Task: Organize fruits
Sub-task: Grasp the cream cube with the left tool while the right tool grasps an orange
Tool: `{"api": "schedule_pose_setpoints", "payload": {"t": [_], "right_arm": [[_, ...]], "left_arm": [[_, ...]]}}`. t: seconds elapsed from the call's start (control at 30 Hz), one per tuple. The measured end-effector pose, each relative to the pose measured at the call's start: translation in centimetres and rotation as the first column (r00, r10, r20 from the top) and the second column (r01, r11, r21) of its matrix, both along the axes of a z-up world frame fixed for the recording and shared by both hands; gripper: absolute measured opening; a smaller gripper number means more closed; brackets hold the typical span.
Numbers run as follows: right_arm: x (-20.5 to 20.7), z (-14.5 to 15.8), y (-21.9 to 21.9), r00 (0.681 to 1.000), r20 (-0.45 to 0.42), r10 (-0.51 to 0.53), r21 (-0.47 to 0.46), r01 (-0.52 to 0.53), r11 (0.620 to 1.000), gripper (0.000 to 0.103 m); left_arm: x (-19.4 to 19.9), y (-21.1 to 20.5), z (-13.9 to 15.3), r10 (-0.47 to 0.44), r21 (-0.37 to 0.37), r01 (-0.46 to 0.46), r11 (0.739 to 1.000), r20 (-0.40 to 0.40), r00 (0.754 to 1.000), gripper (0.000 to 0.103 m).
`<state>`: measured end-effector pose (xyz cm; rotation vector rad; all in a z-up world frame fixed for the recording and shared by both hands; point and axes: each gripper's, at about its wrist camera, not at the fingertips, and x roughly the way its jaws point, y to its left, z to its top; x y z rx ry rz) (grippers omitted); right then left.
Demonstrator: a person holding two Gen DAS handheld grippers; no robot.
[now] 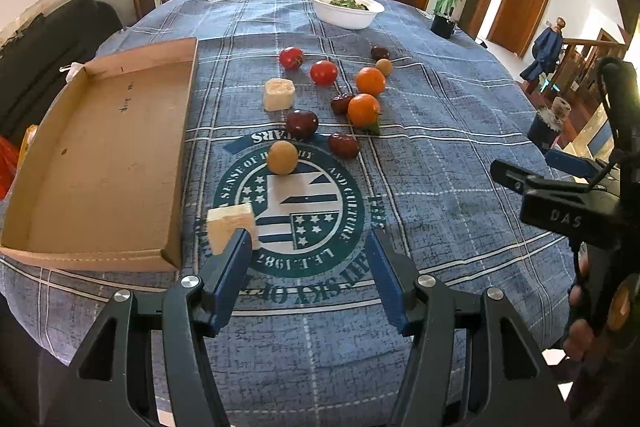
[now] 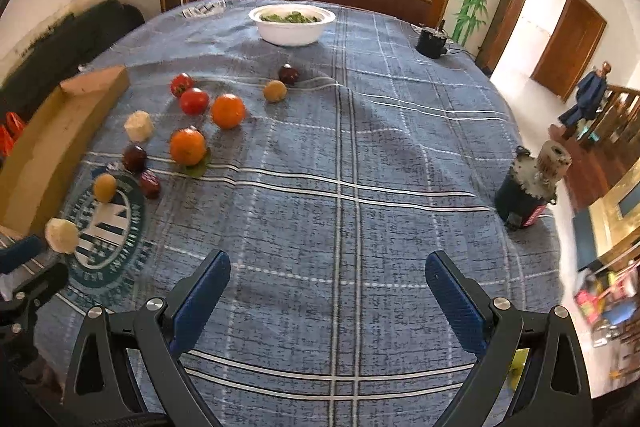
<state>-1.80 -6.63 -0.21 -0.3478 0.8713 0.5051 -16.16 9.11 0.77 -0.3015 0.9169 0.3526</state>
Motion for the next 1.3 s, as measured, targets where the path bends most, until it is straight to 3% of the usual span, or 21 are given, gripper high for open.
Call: {"api": "schedule_pose_setpoints", "payload": {"t": [0.17,0.27,0.83,0.97,1.17,1.3], "right_arm": [[-0.4,0.9,-0.6,0.999,0.009,0.03,0.094,-0.031,0.995,0.099],[-0.5,1.4,-0.7,0.999,0.005,0.047,0.137,-0.047,0.989,0.099],[-0.7,0.8,0.9,0.994,-0.023,0.109,0.159,-0.104,0.982,0.095],[-0.5,0.6,2.1,0.986,-0.054,0.155,0.188,-0.143,0.972,0.09],[0.9,-0.3,6.0,0.969,-0.087,0.229,0.214,-0.207,0.955,0.065],[2.9,-1.5,9.2,0.958,-0.139,0.251,0.223,-0.217,0.95,0.056]], "left_arm": [[-1.1,1.4,0.3,0.01,-0.065,-0.008,0.998,0.033,0.999,0.058],[-1.2,1.7,0.3,0.016,-0.06,-0.015,0.998,0.026,1.0,0.058],[-0.1,4.3,-3.0,0.086,-0.085,-0.088,0.992,-0.032,0.996,0.058],[0.5,4.6,-3.8,0.082,-0.088,-0.086,0.992,-0.045,0.996,0.058],[1.0,5.3,-4.2,0.08,-0.095,-0.082,0.992,-0.026,0.996,0.058],[1.3,5.8,-4.2,0.064,-0.096,-0.065,0.993,-0.019,0.998,0.058]]}}
